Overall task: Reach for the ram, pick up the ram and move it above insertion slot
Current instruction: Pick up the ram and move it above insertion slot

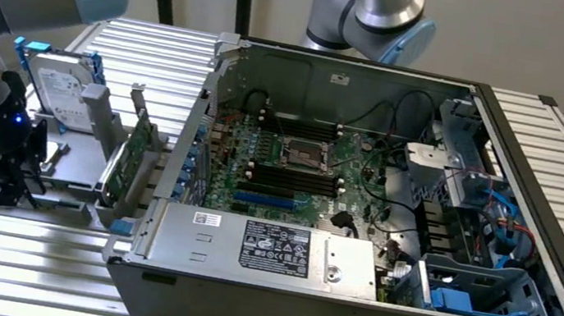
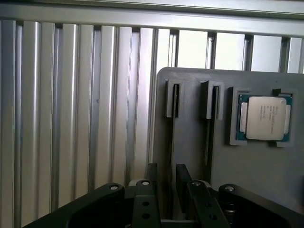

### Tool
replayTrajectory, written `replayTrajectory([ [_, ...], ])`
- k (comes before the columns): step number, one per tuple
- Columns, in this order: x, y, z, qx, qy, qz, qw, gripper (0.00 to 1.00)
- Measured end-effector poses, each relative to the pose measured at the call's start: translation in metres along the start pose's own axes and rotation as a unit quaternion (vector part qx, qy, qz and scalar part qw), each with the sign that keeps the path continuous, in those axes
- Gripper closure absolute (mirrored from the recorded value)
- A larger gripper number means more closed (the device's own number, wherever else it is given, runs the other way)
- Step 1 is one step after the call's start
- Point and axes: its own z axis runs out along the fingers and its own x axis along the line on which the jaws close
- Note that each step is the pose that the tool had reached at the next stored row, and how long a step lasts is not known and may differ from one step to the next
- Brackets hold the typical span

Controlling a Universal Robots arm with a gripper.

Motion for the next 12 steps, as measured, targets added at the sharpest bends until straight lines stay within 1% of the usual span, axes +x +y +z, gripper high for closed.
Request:
replayTrajectory([
  [5, -0.0016, 0.0017, 0.0084, 0.0, 0.0, 0.001, 1.0, 0.69],
  [12, -0.0062, 0.0014, 0.0113, 0.0, -0.0003, 0.001, 1.0, 0.69],
])
